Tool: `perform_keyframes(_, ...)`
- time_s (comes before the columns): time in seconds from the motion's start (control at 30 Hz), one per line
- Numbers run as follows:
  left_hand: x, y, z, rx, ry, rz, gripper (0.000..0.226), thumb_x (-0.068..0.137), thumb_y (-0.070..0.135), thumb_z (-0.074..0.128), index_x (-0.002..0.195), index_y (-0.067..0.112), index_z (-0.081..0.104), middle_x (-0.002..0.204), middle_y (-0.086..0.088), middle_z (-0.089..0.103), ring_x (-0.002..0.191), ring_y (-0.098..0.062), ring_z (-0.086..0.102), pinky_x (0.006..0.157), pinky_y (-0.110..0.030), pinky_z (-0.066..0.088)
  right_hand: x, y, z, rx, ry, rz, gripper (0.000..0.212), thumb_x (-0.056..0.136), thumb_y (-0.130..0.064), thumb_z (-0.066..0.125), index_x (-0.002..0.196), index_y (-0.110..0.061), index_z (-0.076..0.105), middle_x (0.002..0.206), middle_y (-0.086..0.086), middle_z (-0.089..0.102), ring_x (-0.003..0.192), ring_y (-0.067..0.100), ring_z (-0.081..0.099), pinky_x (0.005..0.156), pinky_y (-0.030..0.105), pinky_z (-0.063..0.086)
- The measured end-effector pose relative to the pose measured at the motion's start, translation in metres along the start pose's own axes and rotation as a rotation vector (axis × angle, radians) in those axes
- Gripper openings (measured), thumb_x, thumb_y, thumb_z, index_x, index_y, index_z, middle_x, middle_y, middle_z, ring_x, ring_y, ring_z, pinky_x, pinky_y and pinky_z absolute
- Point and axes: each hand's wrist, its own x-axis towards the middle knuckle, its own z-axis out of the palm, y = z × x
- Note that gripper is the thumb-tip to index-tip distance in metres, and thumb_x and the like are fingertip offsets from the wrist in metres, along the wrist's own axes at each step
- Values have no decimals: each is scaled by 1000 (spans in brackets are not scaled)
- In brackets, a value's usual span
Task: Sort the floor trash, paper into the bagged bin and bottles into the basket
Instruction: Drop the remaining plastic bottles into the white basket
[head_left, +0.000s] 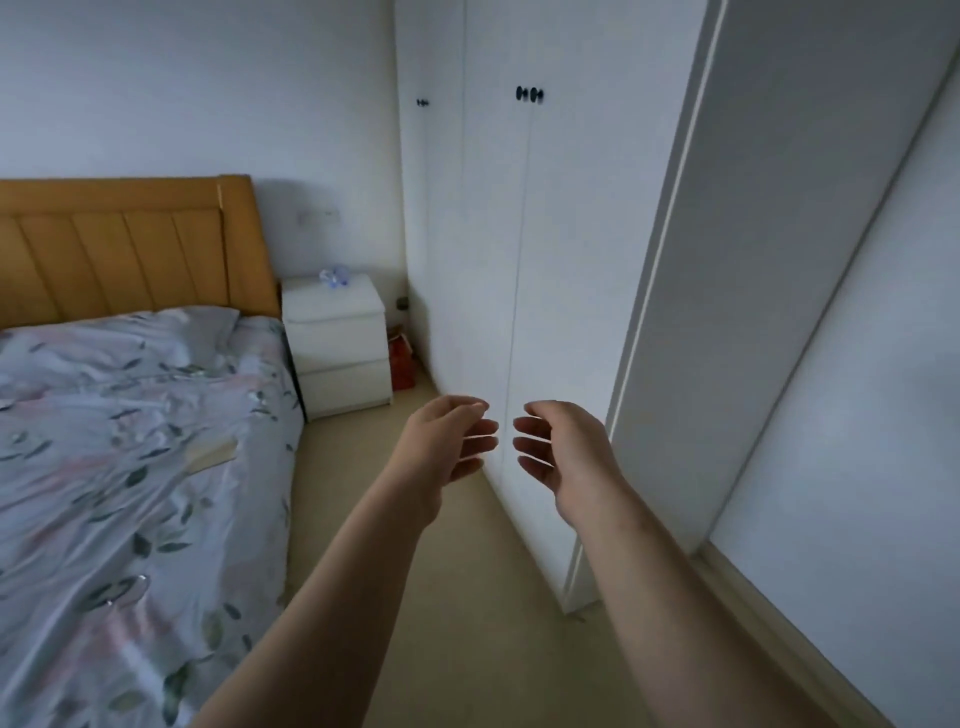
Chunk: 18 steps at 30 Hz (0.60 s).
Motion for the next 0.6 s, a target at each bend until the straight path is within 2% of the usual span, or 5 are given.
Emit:
perform_keyframes(0.27,158,22,-89,-39,284,-8,13,93,18,50,84,20,60,77,1,65,70,-11,62,67,-26,48,154,-5,138,-106,-250,98,9,91,-19,52,87,-14,59,77,2,62,65,15,58,58,25,46)
perform_keyframes(0.43,264,25,-156,-64,334,-17,12,92,19,52,84,21,60,75,2,65,70,-12,63,63,-25,47,249,7,220,-138,-267,125,12,92,-18,50,83,-14,58,74,2,61,63,14,57,57,26,45)
perform_keyframes(0.6,376,49,-230,-43,357,-29,13,93,19,52,82,21,59,74,2,65,68,-12,62,62,-25,45,344,3,325,-145,-268,166,9,92,-17,51,91,-12,59,77,2,61,63,14,56,57,25,45)
